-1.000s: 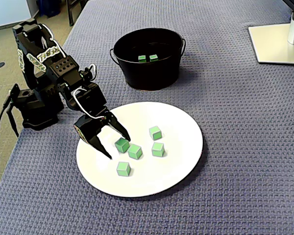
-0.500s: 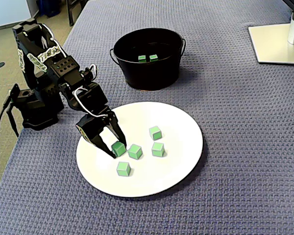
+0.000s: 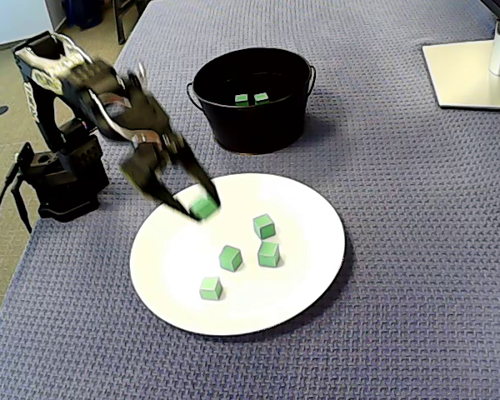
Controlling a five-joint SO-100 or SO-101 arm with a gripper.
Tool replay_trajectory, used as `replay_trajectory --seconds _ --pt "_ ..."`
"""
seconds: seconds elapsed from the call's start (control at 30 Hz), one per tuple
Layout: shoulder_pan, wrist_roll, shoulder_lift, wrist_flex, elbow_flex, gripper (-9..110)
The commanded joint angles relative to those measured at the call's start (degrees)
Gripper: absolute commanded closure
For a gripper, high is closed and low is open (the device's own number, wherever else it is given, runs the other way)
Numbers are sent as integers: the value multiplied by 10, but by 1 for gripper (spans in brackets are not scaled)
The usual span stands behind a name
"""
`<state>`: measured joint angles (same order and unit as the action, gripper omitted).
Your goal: Pick up the items on the white plate and put them in the black container.
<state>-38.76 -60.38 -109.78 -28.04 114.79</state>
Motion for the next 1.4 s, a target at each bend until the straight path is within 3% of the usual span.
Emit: replay_trajectory --seconds 0.0,0.27,0.43,0.57,0.77,1.2,1.37 --pt "62 84 -124 -110 -142 102" --pt "348 179 -164 -399 -467 102" --pt "556 179 -99 -462 -595 102" --pt "664 162 -34 -469 -583 102" --pt "710 168 83 -410 -467 102" --pt "696 171 230 -233 -258 102" --pt "679 169 240 -217 -224 80"
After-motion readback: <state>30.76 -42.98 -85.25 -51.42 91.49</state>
